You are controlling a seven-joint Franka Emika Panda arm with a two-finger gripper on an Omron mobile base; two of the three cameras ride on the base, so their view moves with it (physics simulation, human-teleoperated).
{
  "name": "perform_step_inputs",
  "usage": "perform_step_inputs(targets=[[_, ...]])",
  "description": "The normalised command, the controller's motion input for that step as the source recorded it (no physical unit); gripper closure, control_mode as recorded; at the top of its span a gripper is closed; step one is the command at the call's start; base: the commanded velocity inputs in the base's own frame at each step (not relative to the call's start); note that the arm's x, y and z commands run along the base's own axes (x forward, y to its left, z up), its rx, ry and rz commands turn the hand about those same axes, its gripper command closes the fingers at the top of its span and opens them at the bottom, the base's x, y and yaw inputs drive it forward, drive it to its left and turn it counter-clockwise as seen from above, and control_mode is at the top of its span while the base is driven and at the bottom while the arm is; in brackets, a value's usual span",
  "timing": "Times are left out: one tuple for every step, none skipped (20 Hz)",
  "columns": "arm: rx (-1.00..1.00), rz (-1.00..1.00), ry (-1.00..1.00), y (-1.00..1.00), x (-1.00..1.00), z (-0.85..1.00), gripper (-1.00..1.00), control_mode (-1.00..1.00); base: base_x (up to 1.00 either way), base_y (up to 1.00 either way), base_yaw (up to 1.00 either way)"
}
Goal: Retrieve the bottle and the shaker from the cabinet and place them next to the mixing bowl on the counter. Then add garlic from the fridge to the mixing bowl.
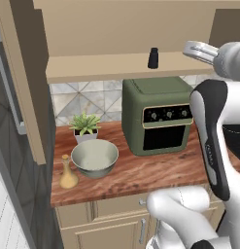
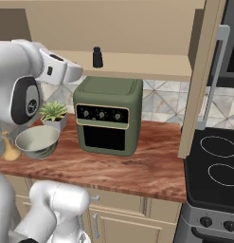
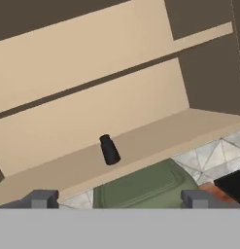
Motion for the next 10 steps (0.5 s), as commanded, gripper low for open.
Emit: perform_step_inputs(targets=[[0.00,0.10,0.00,0.04,0.39,0.00,-1.00,-1.00,0.00,0.00,0.00],[0.00,0.15,0.00,0.04,0.34,0.00,-1.00,-1.00,0.00,0.00,0.00],[0.00,0.18,0.00,0.01,0.31,0.00,-1.00,-1.00,0.00,0.00,0.00],[-0.01,0.22,0.00,0.03,0.31,0.00,-1.00,-1.00,0.00,0.00,0.00],[-0.05,0.24,0.00,0.03,0.31,0.00,-1.00,-1.00,0.00,0.00,0.00],[-0.08,0.25,0.01,0.04,0.28,0.00,-1.00,-1.00,0.00,0.00,0.00],[-0.09,0.26,0.04,0.01,0.26,0.00,-1.00,-1.00,0.00,0.00,0.00],[-0.09,0.26,0.00,0.02,0.24,0.00,-1.00,-1.00,0.00,0.00,0.00],[-0.09,0.25,0.00,0.02,0.20,-0.03,-1.00,-1.00,0.00,0.00,0.00],[-0.09,0.23,0.03,0.06,0.20,-0.06,-1.00,-1.00,0.00,0.00,0.00]])
